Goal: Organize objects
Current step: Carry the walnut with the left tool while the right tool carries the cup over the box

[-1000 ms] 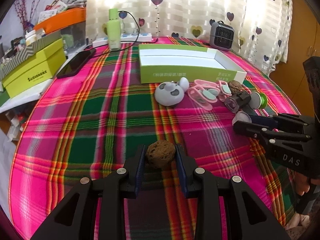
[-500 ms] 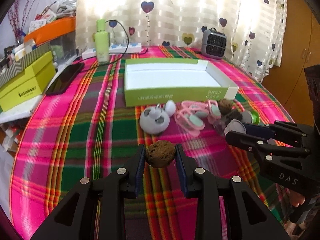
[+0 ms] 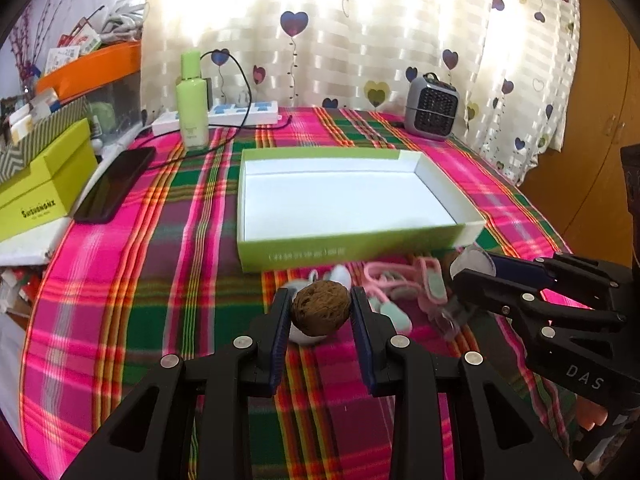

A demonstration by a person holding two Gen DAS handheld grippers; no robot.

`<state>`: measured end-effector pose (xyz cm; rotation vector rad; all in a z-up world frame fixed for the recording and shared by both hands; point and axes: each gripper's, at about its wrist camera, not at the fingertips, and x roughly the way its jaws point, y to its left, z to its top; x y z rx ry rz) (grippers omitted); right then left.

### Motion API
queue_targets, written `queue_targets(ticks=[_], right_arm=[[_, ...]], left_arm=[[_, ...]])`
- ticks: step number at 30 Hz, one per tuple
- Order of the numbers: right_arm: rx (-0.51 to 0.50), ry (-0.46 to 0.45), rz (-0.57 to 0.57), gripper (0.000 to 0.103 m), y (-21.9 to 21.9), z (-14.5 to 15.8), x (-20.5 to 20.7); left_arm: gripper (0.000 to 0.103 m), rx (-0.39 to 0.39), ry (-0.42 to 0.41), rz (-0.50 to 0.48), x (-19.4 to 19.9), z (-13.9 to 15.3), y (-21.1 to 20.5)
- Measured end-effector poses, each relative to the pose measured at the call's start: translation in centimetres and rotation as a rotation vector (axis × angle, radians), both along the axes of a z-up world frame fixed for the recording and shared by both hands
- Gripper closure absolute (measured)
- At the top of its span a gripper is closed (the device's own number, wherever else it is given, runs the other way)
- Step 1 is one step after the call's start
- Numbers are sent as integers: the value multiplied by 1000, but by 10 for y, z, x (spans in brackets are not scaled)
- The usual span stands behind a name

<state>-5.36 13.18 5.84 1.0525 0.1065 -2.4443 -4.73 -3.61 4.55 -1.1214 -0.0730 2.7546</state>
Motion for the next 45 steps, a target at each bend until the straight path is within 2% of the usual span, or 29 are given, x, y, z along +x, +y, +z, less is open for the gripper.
queue_targets(ticks=[8,12,16,32,45], right_arm=[[-3,-12,-15,75,0,2,-32],[2,-19,-23,75,-1,1,-48],[4,-24,-24,75,-2,0,-61],[34,-90,-58,75,-10,-15,-127],[52,-137,-73,75,-12,-32,-155]], left_arm=[[75,-4,4,-2,-30,5,0],[75,26,-16,-8,-48,5,-2],[75,10,-12,-15,-65,6,2],[75,-9,-78,-17,-131,-12,5],[75,-8,-122,-7,-157,-24,5]])
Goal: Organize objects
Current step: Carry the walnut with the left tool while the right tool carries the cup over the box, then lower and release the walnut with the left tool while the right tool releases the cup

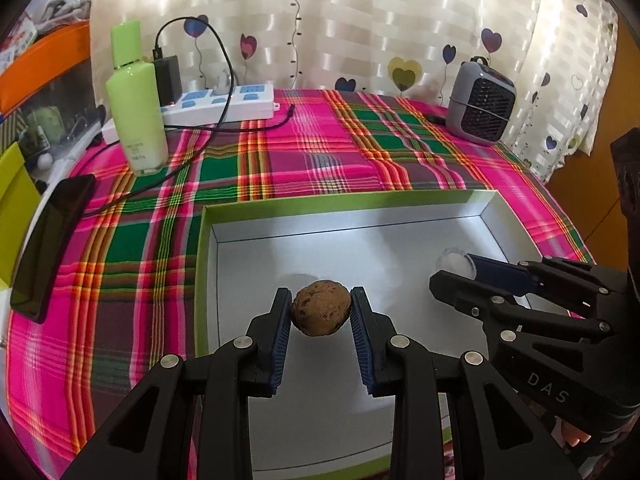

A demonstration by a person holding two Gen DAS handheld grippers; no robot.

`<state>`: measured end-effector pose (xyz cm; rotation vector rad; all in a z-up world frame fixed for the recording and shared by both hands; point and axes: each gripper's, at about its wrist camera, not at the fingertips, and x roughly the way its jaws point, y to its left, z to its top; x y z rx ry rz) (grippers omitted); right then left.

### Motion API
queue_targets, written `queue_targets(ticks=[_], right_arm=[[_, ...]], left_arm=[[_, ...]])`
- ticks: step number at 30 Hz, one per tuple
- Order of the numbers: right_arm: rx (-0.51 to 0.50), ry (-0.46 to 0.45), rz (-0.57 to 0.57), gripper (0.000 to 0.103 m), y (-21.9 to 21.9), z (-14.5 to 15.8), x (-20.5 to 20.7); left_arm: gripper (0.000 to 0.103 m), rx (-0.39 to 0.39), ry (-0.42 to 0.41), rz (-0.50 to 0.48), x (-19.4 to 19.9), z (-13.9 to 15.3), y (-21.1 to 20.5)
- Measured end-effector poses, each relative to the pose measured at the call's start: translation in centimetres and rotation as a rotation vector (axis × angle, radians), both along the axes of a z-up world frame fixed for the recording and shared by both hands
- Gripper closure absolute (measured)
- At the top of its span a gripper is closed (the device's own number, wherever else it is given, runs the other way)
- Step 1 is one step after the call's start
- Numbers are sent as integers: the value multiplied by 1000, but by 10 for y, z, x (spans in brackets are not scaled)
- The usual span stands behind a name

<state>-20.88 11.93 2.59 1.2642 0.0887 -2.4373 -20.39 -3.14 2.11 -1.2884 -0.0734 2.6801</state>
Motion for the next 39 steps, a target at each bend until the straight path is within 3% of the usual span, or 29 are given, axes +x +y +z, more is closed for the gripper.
queue_targets(ticks=[13,32,39], right_arm=[[18,-17,-9,75,-3,-6,-9],[32,-17,-18,74,-3,-6,-12],[48,-10,-37,61,-1,-6,-10]], left_arm=[[75,-52,-6,-3,-7,-5,3],[73,-49,-7,10,-8,-5,3],[66,-63,-2,18,-5,-5,2]])
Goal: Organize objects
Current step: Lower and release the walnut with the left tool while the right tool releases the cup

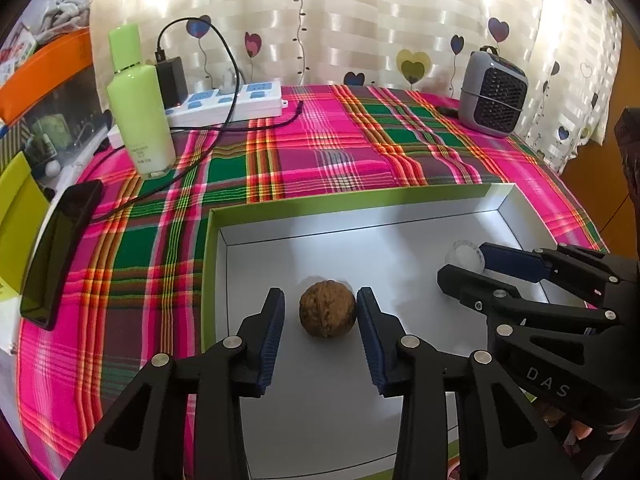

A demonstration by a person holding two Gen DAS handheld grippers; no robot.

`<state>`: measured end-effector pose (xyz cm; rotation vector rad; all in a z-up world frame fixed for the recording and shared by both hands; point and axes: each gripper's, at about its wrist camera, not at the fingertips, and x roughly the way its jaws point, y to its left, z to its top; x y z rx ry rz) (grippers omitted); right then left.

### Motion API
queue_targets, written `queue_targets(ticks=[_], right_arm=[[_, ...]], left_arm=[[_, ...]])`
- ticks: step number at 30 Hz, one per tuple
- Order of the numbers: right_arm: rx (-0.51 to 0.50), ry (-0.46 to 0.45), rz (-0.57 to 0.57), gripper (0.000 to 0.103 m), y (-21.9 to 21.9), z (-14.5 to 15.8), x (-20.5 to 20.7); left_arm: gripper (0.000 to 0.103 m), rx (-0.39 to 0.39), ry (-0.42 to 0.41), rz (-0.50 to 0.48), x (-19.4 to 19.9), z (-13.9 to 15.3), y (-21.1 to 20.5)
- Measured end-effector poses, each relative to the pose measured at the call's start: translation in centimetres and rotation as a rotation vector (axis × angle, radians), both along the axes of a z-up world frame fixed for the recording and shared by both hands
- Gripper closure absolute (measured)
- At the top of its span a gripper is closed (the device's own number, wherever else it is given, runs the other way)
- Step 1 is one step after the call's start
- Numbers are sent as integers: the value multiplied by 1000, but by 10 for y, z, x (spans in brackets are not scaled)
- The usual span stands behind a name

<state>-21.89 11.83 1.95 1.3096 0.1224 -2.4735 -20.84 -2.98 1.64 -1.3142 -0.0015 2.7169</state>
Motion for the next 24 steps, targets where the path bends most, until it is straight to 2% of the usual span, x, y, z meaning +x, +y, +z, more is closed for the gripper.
queue_targets(ticks=[8,24], right_arm=[[11,-2,-16,61,3,1,1],[7,59,-30,60,8,15,28]], left_arm=[[60,-1,12,6,6,4,-3],[58,5,60,25,31,17,-6]])
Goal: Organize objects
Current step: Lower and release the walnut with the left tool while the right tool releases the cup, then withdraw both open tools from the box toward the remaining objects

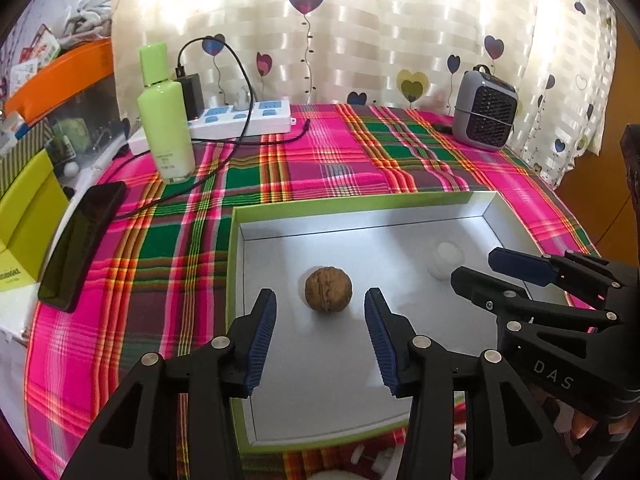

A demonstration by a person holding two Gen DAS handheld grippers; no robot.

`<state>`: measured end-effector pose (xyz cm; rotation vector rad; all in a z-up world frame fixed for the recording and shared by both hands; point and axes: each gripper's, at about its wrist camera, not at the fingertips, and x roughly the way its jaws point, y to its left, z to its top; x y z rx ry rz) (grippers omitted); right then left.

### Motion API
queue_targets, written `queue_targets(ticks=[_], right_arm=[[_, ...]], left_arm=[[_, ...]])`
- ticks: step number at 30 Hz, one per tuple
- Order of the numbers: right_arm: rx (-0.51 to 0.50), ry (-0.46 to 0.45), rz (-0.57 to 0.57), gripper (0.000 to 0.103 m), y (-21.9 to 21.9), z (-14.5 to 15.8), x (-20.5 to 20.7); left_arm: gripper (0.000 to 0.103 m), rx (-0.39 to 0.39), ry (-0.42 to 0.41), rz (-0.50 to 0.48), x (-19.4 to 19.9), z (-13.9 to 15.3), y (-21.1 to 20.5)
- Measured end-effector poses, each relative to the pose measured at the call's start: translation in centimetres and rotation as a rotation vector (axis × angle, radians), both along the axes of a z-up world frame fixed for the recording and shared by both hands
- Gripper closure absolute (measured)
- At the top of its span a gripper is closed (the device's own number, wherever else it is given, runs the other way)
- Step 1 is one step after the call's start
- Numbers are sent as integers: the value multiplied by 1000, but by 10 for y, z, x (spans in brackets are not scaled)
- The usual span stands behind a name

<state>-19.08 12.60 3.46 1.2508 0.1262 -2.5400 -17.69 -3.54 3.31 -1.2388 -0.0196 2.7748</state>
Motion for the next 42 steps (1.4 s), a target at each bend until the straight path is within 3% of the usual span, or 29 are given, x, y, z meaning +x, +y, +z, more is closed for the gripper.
queue_targets(ticks=[4,26,42], right_arm=[[-18,15,-4,51,2,6,12],[-62,73,-40,51,16,16,77],[-35,157,-41,51,30,21,120]], left_arm=[[58,-7,13,8,11,3,1],[58,-24,80,33,79,13,1],[58,15,101,24,121,13,-18]])
